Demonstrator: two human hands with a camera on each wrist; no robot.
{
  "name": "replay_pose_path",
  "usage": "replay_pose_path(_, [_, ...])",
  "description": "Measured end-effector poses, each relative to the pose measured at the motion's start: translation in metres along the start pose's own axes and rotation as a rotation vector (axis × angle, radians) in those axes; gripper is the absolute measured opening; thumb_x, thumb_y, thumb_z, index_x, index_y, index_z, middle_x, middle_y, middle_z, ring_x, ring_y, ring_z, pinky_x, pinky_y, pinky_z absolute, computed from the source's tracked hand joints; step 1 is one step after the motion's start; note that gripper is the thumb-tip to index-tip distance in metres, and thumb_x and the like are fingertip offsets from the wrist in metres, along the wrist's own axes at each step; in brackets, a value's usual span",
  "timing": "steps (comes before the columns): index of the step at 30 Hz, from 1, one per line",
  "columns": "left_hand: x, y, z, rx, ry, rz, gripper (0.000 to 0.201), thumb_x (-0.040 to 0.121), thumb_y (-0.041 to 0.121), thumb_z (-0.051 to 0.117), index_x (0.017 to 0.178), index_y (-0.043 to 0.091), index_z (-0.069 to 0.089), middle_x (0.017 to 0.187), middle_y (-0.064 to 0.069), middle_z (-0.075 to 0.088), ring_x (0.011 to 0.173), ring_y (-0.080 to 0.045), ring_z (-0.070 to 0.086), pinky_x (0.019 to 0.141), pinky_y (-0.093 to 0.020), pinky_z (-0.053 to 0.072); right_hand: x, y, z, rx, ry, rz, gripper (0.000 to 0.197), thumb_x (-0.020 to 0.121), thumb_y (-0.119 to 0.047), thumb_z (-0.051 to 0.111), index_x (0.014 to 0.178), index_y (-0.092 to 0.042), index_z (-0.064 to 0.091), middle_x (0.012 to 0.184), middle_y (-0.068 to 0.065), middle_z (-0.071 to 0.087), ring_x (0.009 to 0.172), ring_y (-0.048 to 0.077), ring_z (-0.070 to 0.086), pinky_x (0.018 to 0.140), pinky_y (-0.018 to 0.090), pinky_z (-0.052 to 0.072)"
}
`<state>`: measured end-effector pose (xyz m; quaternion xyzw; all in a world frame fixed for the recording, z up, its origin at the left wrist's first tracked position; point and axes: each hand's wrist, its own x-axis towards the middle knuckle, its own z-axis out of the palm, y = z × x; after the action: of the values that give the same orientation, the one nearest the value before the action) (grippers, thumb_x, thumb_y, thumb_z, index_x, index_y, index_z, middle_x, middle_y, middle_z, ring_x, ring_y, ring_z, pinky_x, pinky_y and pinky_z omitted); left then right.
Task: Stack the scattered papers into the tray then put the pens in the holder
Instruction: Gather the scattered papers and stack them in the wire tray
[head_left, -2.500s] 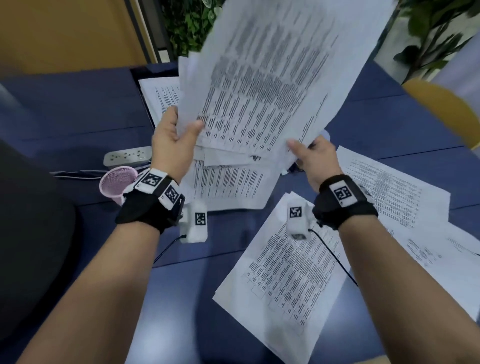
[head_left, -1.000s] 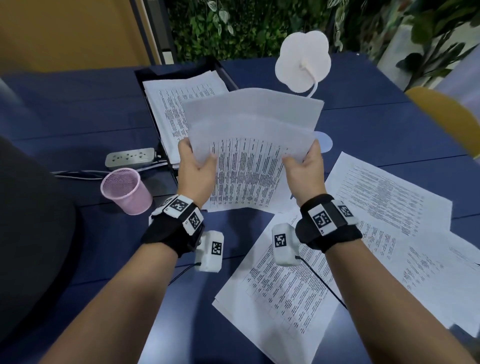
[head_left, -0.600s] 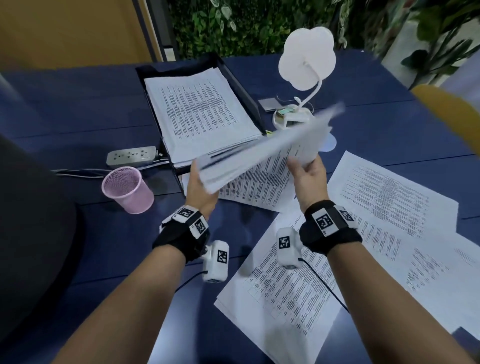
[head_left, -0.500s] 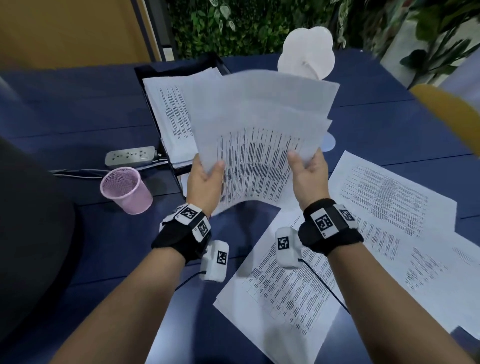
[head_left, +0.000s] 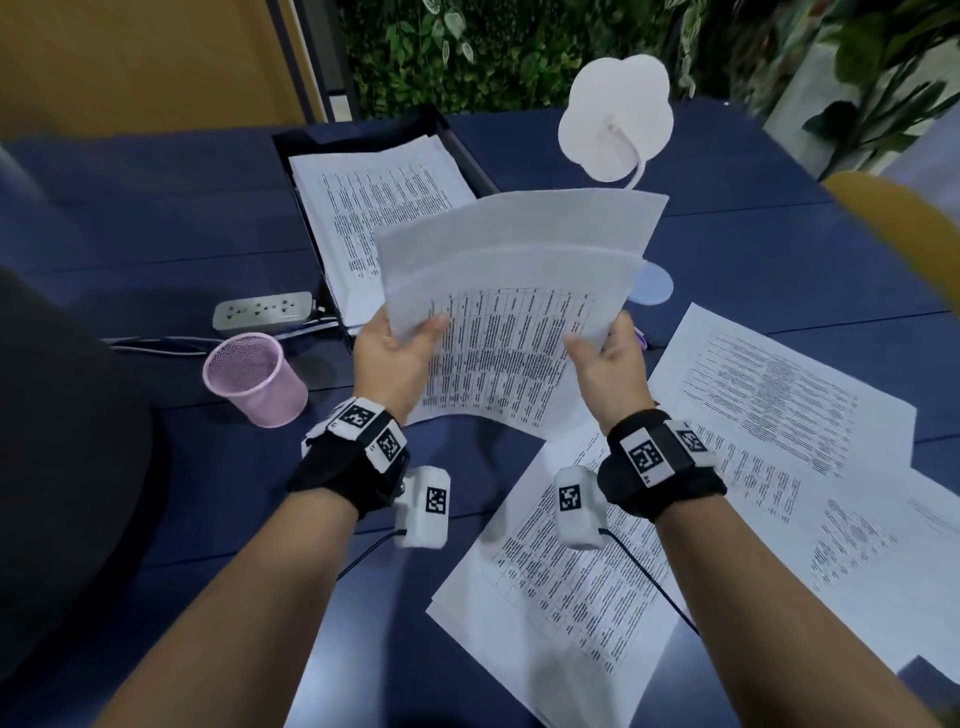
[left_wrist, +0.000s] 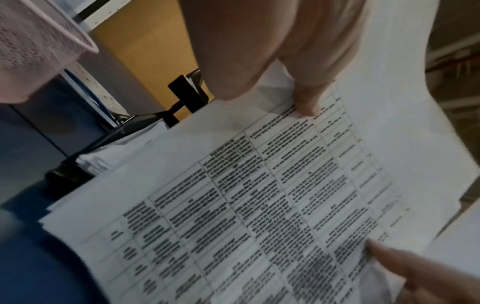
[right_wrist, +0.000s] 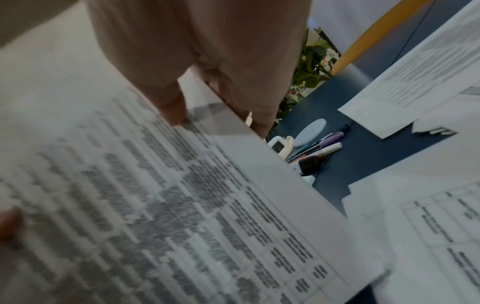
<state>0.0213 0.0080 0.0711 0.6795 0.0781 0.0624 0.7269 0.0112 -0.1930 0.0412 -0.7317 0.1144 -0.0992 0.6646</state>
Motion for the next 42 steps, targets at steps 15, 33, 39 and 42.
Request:
replay_pose_path(15, [-0.003, 0.022, -0.013, -0.357, 0.051, -0.193, 0.027, 0.093, 0.015, 0.056, 0.116, 0.001, 0.053, 0.102, -0.008, 0.071, 0.102, -0.006, 0.042, 0.097, -0.045, 0.044, -0.016, 0.007, -0.018, 0.701, -0.049, 0.312, 0.025, 0.097, -0.011, 0.049, 0.121, -0.01, 0.053, 0.111, 0.008, 0.069, 0.096, 0.022, 0.068, 0.083, 0.039, 0.056])
replay_pose_path(33, [0.004, -0.005, -0.053, -0.207, -0.217, -0.23, 0.025, 0.092, 0.029, 0.052, 0.111, 0.017, 0.061, 0.104, 0.003, 0.071, 0.104, -0.017, 0.063, 0.096, -0.039, 0.05, 0.0, -0.007, -0.056, 0.272, 0.123, 0.064, 0.021, 0.09, 0.001, 0.056, 0.107, -0.01, 0.062, 0.097, -0.002, 0.071, 0.092, 0.012, 0.068, 0.079, 0.028, 0.055])
replay_pose_path(39, [0.017, 0.016, -0.05, 0.039, -0.092, -0.031, 0.029, 0.069, 0.022, 0.075, 0.096, 0.024, 0.064, 0.097, 0.0, 0.069, 0.087, -0.016, 0.064, 0.086, -0.035, 0.051, 0.005, -0.011, -0.057, 0.25, 0.019, 0.037, 0.023, 0.084, -0.001, 0.064, 0.103, -0.012, 0.065, 0.11, 0.014, 0.068, 0.106, 0.03, 0.064, 0.094, 0.046, 0.05])
replay_pose_path(42, [0.024, 0.023, -0.049, 0.171, -0.007, 0.069, 0.028, 0.06, 0.028, 0.081, 0.084, 0.025, 0.067, 0.093, -0.007, 0.069, 0.082, -0.022, 0.064, 0.084, -0.04, 0.053, 0.002, -0.011, -0.053, 0.279, 0.021, 0.021, 0.024, 0.087, 0.004, 0.059, 0.107, -0.008, 0.063, 0.108, 0.011, 0.069, 0.103, 0.026, 0.065, 0.091, 0.042, 0.053])
